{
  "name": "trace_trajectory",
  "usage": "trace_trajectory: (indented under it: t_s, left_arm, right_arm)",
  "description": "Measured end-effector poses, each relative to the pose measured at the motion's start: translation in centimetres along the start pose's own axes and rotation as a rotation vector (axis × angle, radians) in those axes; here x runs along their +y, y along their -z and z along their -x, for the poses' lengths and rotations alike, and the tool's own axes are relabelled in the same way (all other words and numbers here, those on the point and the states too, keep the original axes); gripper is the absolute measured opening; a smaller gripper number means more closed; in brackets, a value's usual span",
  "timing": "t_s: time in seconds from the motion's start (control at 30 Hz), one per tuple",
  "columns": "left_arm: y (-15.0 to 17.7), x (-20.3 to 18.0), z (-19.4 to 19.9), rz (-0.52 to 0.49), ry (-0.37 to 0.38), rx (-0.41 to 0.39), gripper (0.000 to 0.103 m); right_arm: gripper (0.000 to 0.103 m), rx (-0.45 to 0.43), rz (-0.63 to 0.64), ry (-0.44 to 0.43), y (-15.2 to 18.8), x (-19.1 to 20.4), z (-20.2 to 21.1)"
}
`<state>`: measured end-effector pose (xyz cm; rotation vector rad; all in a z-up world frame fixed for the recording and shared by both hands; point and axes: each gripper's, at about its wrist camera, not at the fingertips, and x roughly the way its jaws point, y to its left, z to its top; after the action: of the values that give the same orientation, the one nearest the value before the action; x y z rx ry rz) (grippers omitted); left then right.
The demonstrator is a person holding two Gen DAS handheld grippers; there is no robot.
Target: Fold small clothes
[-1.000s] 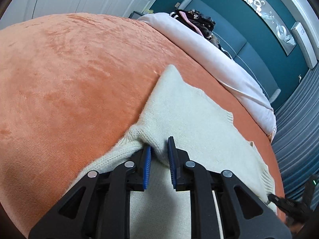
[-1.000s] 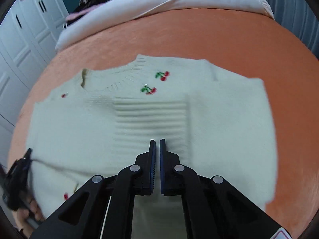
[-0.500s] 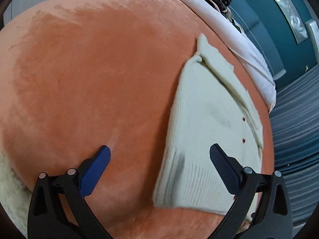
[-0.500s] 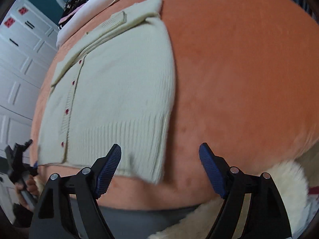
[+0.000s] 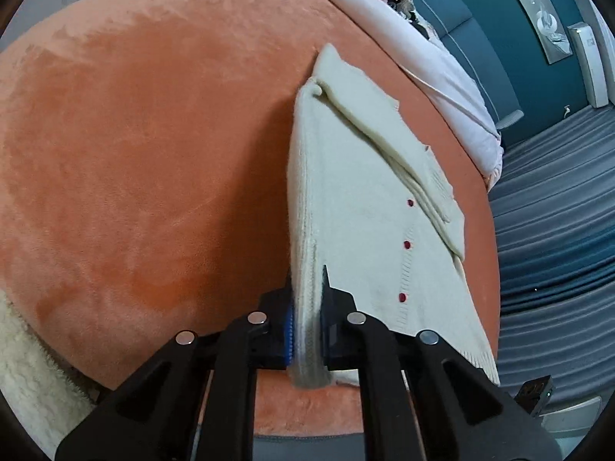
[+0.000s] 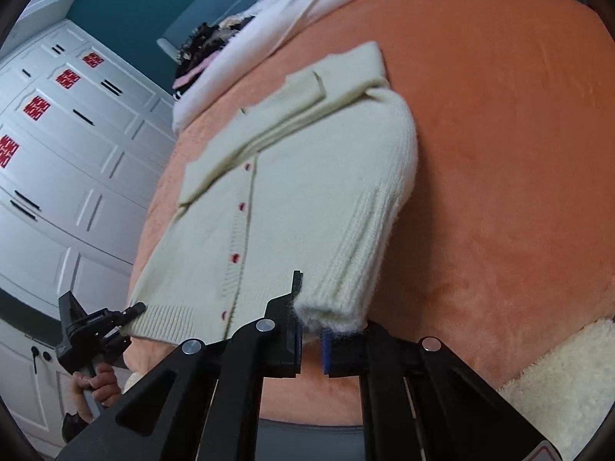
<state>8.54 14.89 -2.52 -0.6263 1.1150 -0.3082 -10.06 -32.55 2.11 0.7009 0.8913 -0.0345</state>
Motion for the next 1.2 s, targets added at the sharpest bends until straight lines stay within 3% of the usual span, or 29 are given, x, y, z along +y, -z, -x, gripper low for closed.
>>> trace_trajectory:
  t_s: [0.2,0.3,0.4,0.5,0.6,0.7,0.8,0.9,0.97,1.0,1.03,1.07,1.1,1.13,1.2]
  left_arm:
    - [3.2,-0.3,6.0,-0.098,-0.002,0.046,0.008]
    - [6.8,1.2,8.3,-0.119,-0.031,0.115,0.008]
    - [11.3,3.4,10.0,-0.125,-0.079,0.216,0.008]
    - [14.7,4.7,12.2,-0.146,-0.12,0.292,0.008]
    - [14.9,5.0,14.6,-0.095,-0.117,0.309,0.008]
    - [11.4,2.9,16.1,-0.083,-0.048,0.224,0.008]
    - [5.6,0.0,15.1,-0.115,0.049,0.102,0.008]
    - [-0.1,-1.9,11.5,-0.158,0.038,-0.009,0.009]
    - [-2.8,-2.7,7.9,-0.16,0.033,-0.055,0.01]
    - [-4.0,-2.6,5.8,-0.145,0.029,-0.07,0.016]
    - [-4.8,-2.4,3.7,-0.141,0.039,-0.066,0.025]
    - [-5.5,-1.9,2.2,-0.135,-0.022,-0.088,0.029]
    - [-5.5,-1.6,1.0,-0.115,-0.121,-0.121,0.047]
    - [-5.5,-1.2,0.0,-0.114,-0.151,-0.129,0.059]
    - [-4.9,-0.7,-0.4,-0.108,-0.155,-0.139,0.06]
  right_arm:
    - [0.007,0.026,0.168,0.012,-0.1,3.2,6.1]
    - [0.007,0.143,0.26,0.05,2.1,3.6,8.3]
    - [0.007,0.303,0.336,0.079,6.7,3.3,9.1]
    - [0.007,0.434,0.324,0.03,11.1,2.7,10.4]
    - [0.007,0.481,0.311,-0.036,13.5,3.2,12.3]
    - [0.007,0.413,0.333,-0.086,11.5,4.9,13.5]
    - [0.007,0.244,0.335,-0.125,4.6,5.8,13.0]
    - [0.007,0.079,0.199,-0.187,-3.2,4.0,9.5]
    - [0.007,0.001,0.084,-0.213,-6.6,2.1,5.7]
    - [0.008,-0.033,0.036,-0.186,-7.6,1.2,3.7]
    - [0.015,-0.056,-0.012,-0.168,-8.1,0.1,1.7]
    - [0.018,-0.086,-0.056,-0.118,-8.3,-0.7,-0.2]
    - [0.018,-0.112,-0.081,-0.04,-8.1,-1.2,-1.7]
    - [0.019,-0.132,-0.106,0.01,-7.9,-1.6,-2.7]
    - [0.025,-0.167,-0.158,0.025,-7.1,-1.8,-3.2]
